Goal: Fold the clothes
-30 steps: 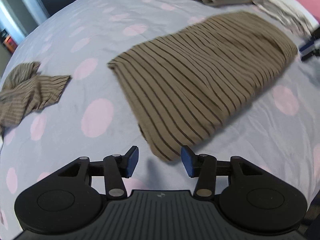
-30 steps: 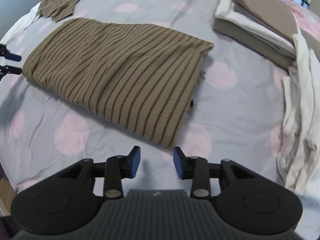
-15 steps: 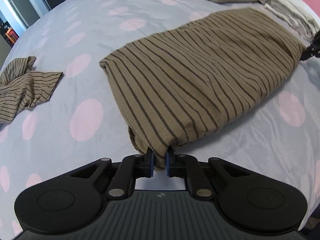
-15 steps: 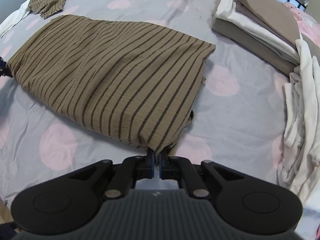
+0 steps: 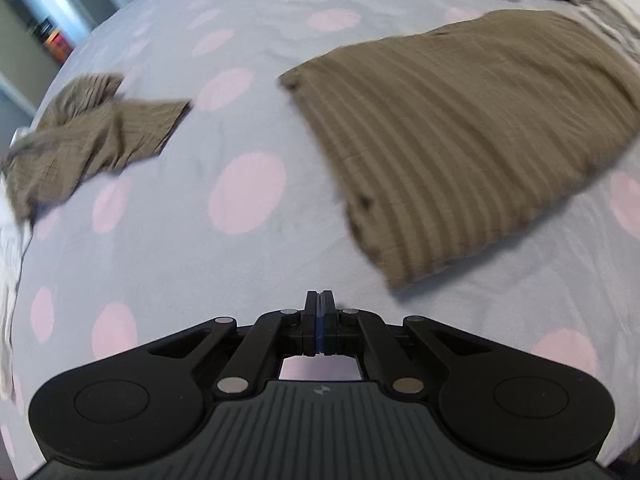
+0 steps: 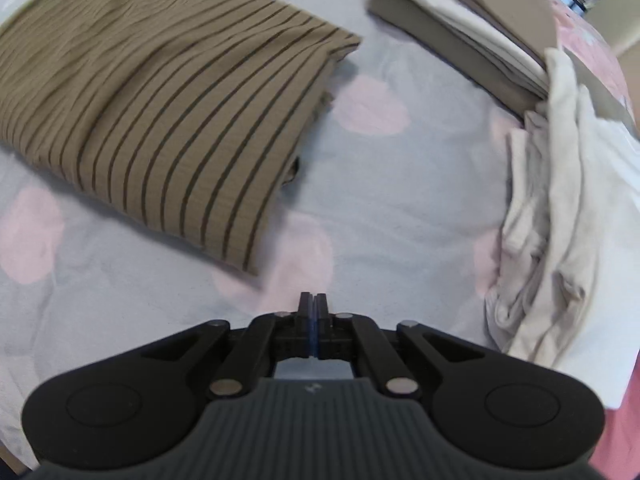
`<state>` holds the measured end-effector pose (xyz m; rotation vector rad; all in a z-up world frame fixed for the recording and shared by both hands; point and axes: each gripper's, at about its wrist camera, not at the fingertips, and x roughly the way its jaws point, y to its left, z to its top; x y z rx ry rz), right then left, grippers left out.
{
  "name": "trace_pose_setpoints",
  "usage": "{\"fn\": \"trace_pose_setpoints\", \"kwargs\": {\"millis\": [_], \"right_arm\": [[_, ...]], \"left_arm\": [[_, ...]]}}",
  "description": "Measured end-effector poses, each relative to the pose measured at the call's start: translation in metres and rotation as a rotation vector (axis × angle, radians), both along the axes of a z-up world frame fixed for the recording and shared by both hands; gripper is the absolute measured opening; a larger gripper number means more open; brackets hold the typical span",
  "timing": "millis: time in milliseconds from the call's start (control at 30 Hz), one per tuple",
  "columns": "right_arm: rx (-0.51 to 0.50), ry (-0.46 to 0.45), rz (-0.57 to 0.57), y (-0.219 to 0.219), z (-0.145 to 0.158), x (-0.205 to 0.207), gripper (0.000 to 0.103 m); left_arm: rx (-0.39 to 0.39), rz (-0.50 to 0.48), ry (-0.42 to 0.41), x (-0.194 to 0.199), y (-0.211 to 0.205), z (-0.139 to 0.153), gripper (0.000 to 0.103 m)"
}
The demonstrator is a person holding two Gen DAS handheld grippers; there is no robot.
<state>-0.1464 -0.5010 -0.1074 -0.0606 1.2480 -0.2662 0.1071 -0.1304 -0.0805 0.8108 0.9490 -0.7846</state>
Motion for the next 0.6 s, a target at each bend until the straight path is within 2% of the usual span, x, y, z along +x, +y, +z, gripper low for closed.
{"fn": "trace_pose_setpoints", "kwargs": {"millis": [67,133,200,233,333,467,600], "right_arm": [[0.008,-0.043,0.042,0.006,0.011,-0.004,0.002],[0.004,-0.083,0.112,0.018,0.022,-0.009,0.006],[-0.018,-0.108,0.177,0.032,0.027,-0.011,0.008],[-0.030,-0.121,0.209,0.039,0.029,-0.012,0.018],[-0.066,-0.157,0.304,0.059,0.035,-0.015,0.036],[-0.127,-0.176,0.442,0.085,0.033,-0.013,0.042],[-0.222,-0.167,0.576,0.107,0.018,-0.005,0.050]], "left_arm": [[0.002,-0.078,-0.062,-0.013,-0.003,0.009,0.004],[-0.009,-0.141,-0.112,-0.025,-0.005,0.017,0.021],[-0.034,-0.198,-0.156,-0.039,-0.009,0.025,0.027],[-0.041,-0.230,-0.174,-0.046,-0.011,0.027,0.029],[-0.038,-0.330,-0.227,-0.067,-0.020,0.022,0.038],[0.012,-0.475,-0.318,-0.093,-0.034,0.003,0.041],[0.065,-0.564,-0.358,-0.106,-0.048,-0.018,0.041]]}}
